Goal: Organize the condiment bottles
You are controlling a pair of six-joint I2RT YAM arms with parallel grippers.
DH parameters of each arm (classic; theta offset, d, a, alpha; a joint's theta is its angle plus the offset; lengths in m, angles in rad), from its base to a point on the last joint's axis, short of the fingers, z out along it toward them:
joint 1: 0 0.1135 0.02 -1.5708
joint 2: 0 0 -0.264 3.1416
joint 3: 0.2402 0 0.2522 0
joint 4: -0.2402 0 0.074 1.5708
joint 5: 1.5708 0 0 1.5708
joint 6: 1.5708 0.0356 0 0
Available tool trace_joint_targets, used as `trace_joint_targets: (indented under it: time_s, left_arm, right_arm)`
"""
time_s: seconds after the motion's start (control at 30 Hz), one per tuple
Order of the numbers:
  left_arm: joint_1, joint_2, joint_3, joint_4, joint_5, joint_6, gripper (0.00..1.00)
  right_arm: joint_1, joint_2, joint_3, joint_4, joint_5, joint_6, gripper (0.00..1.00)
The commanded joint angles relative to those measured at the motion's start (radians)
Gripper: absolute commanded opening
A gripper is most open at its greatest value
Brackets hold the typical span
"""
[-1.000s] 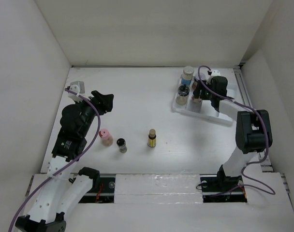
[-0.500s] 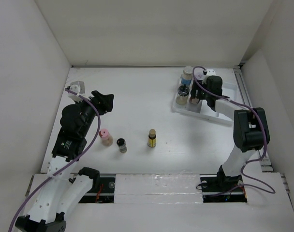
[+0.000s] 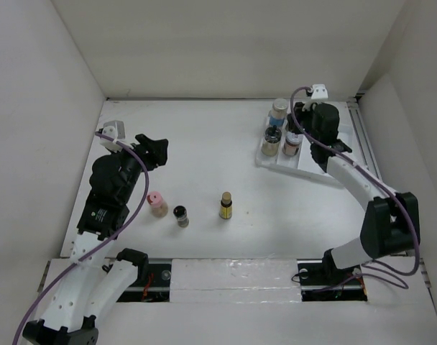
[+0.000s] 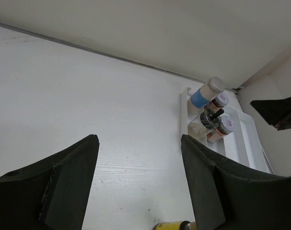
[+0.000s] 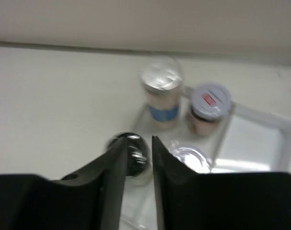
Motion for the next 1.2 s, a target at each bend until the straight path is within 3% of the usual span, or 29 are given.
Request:
trace_joint_targets:
  time_s: [0.0, 0.07, 0.13, 0.17, 0.2, 0.23, 0.3, 0.37, 0.47, 0.73, 1.17]
  left_arm:
    - [-0.002, 0.004, 0.015, 0.023, -0.054, -0.018, 0.65]
    - [-0.002, 0.004, 0.015, 0.001, -0.121, -0.062, 0.65]
    - [-0.002, -0.008, 0.039, -0.036, -0.19, -0.094, 0.65]
    - [-0.002, -0.022, 0.048, -0.056, -0.23, -0.135, 0.65]
    - [-0.002, -0.022, 0.07, -0.078, -0.316, -0.154, 0.65]
    - [-0.002, -0.055, 0.079, -0.099, -0.356, -0.171, 0.65]
    - [-0.002, -0.097, 0.079, -0.112, -0.442, -0.197, 0.65]
    - [-0.002, -0.153, 0.055, -0.102, -0.468, -0.197, 0.67]
    - [-0.002, -0.197, 0.045, -0.102, -0.501, -0.197, 0.71]
    - [-0.002, -0.232, 0.067, -0.112, -0.542, -0.197, 0.77]
    - [-0.002, -0.254, 0.058, -0.092, -0.487, -0.179, 0.77]
  right_arm:
    - [0.146, -0.097, -0.003, 0.061, -0.071, -0.007, 0.27]
    - [0.236, -0.076, 0.026, 0.061, -0.172, -0.044, 0.18]
    - [0.376, -0.013, 0.115, 0.025, -0.22, -0.068, 0.16]
    - [0.419, 0.011, 0.147, -0.003, -0.248, -0.093, 0.21]
    - [0.493, 0.039, 0.181, -0.018, -0.307, -0.105, 0.27]
    - [0.528, 0.067, 0.246, -0.032, -0.329, -0.116, 0.42]
    - [0.592, 0.148, 0.305, -0.075, -0.355, -0.13, 0.59]
    - [0.673, 0.232, 0.403, -0.119, -0.368, -0.144, 0.77]
    - [0.756, 0.312, 0.529, -0.242, -0.368, -0.189, 0.87]
    - [0.907, 0.527, 0.767, -0.506, -0.319, -0.274, 0.96]
    - [0.928, 0.748, 0.951, -0.549, -0.222, -0.283, 0.98]
